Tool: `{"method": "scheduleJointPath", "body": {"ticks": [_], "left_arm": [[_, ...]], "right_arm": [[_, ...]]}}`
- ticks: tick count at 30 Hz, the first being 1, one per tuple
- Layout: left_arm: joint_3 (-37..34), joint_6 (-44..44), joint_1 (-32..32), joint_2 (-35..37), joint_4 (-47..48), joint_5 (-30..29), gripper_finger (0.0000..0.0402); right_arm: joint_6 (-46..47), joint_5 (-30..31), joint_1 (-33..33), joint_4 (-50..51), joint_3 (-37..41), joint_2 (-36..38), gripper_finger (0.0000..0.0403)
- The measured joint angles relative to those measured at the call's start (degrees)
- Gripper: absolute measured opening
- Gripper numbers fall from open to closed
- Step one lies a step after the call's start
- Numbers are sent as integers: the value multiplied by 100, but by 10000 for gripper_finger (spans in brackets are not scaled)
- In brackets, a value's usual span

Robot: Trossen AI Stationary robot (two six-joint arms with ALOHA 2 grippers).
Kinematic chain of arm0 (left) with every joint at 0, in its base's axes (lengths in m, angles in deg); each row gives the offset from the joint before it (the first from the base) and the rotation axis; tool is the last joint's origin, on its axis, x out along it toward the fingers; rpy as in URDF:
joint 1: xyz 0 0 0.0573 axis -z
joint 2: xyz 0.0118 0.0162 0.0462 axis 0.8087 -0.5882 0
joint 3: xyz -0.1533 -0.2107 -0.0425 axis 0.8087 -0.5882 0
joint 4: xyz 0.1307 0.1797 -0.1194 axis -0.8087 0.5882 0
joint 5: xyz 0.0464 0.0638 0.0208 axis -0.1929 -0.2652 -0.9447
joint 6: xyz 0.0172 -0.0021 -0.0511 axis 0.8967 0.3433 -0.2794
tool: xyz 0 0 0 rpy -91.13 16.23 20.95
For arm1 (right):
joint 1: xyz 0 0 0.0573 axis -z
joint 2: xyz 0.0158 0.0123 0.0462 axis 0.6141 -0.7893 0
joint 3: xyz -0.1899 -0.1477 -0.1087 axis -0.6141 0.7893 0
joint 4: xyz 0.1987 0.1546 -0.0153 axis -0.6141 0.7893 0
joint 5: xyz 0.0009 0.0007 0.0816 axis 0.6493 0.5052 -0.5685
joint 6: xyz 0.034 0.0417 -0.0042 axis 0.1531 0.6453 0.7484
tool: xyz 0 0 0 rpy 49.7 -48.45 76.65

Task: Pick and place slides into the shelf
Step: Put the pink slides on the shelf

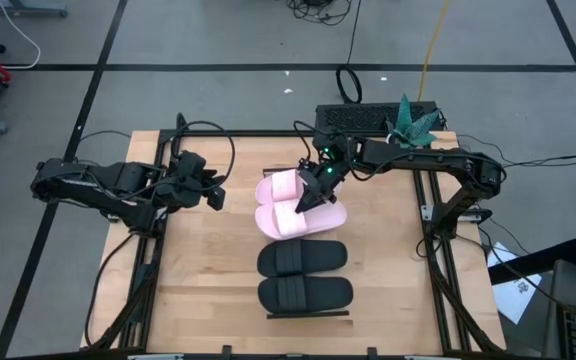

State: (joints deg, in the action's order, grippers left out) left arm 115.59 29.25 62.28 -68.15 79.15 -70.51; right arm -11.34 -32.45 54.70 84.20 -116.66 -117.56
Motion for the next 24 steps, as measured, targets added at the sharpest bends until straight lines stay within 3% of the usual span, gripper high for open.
{"method": "scheduleJointPath", "body": {"ticks": [24], "left_arm": [[0,47,0,0,1,-4,129]], "right_arm": [[-15,-184,81,-42,-2,-2,16]]}}
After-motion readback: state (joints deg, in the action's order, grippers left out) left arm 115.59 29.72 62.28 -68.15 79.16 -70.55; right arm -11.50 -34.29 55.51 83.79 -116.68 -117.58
